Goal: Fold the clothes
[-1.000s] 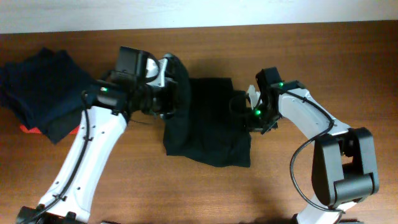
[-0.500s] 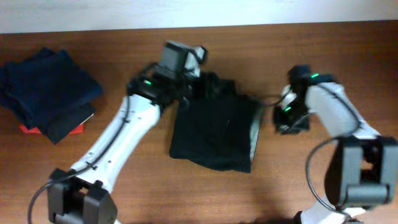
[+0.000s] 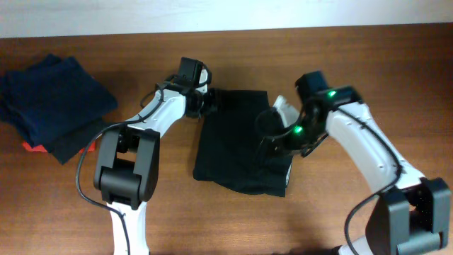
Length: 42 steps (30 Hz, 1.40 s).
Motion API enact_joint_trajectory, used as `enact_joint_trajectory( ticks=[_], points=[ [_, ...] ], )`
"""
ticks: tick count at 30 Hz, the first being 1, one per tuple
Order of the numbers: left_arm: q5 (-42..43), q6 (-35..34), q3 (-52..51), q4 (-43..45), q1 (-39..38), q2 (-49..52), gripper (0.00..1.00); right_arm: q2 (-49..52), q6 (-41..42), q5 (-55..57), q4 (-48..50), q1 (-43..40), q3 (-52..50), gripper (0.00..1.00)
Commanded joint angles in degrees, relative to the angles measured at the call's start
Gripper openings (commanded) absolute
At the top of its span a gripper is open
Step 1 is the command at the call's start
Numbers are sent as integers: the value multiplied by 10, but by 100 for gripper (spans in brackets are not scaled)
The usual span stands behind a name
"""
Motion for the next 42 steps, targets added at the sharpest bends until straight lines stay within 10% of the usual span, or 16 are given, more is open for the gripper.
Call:
enact_joint_trajectory(
  ticks=[1, 11, 16, 21, 27, 33, 37, 42],
  points=[
    [-3, 8, -4, -86, -2, 15, 62, 15, 7, -12, 27, 34, -61, 31],
    [-16, 9, -4, -435, -4, 11, 57, 44, 205, 259, 173, -21, -198, 49],
    [-44, 21, 57, -362, -3, -40, 58, 44, 178, 303, 268, -133, -143, 51],
    [-76, 47, 116, -83, 2, -37, 78, 43, 155, 271, 70, -136, 45, 49],
    [-4, 47, 116, -47, -6, 10, 77, 44, 155, 155, -24, -131, 67, 58],
    [56, 73, 112, -146, -25, 63, 56, 48, 155, 158, 39, -108, -2, 63],
    [54, 93, 112, -318, -35, 65, 1, 49, 155, 158, 142, -106, -87, 69],
    [54, 93, 112, -488, -34, 60, 15, 49, 151, 194, 214, -106, -116, 72]
  ],
)
